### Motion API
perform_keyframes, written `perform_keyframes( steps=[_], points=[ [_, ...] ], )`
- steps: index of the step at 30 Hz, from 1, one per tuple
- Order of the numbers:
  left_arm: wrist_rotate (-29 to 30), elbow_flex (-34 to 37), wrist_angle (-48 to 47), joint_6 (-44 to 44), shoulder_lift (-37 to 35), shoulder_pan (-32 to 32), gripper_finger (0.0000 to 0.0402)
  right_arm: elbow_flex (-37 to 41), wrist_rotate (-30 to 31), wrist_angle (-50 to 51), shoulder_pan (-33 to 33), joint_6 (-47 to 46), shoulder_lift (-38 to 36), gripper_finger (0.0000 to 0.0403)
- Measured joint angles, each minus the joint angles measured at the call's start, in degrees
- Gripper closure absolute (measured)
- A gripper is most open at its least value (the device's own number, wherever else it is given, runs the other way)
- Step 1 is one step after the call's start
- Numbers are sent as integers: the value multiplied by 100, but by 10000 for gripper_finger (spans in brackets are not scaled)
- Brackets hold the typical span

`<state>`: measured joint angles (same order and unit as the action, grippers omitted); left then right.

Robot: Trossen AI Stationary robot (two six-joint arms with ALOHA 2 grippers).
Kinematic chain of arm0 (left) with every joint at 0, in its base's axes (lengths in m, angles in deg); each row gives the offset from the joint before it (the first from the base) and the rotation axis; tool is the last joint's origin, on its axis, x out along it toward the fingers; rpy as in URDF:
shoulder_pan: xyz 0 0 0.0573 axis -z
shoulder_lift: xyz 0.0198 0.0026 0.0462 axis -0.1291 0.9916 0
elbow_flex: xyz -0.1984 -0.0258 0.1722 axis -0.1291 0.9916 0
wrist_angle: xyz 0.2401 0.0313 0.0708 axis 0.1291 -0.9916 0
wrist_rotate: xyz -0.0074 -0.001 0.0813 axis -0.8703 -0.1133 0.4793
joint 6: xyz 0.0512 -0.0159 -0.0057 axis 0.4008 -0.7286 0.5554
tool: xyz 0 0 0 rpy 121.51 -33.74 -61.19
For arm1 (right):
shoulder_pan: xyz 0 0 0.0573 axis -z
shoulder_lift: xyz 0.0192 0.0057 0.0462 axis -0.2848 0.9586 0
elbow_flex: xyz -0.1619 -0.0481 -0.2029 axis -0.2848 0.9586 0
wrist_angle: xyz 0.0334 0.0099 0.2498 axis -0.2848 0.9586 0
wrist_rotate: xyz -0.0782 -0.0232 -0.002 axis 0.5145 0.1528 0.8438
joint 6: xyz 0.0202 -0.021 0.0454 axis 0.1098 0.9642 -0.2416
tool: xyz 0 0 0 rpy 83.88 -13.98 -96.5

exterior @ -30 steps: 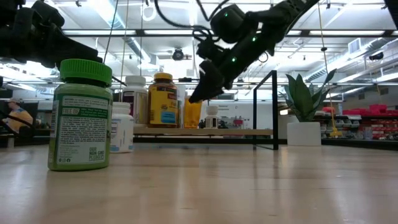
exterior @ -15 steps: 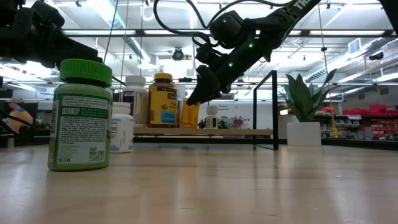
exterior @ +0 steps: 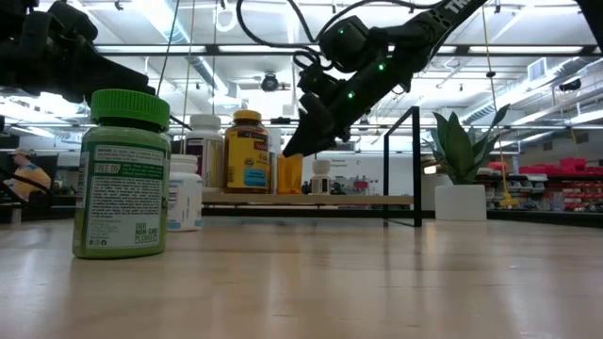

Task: Pick and place medicine bottles onto shelf by color
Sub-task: Put the white bottle on the shelf

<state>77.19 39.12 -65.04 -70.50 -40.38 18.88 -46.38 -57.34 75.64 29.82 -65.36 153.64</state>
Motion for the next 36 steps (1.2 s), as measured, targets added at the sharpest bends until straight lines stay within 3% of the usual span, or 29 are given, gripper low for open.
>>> perform_keyframes(
  steps=[9, 15, 20, 28, 36],
  points=[
    [0, 0, 0, -2, 1, 1, 214, -944, 87, 1422, -200, 130, -86, 130],
    [1, 0, 3, -4, 1, 2, 219, -1440, 1012, 2466, -674, 504, -306, 134],
    [0, 0, 2, -2, -1, 0, 219, -1250, 1212, 2180, -1050, 631, -672, 140],
    [0, 0, 2, -3, 1, 2, 216, -328, 146, 597, -1627, 672, -835, 144],
    [0, 0, 2, -4, 1, 1, 218, -303, 479, 292, -1711, 1214, -812, 144]
  ],
)
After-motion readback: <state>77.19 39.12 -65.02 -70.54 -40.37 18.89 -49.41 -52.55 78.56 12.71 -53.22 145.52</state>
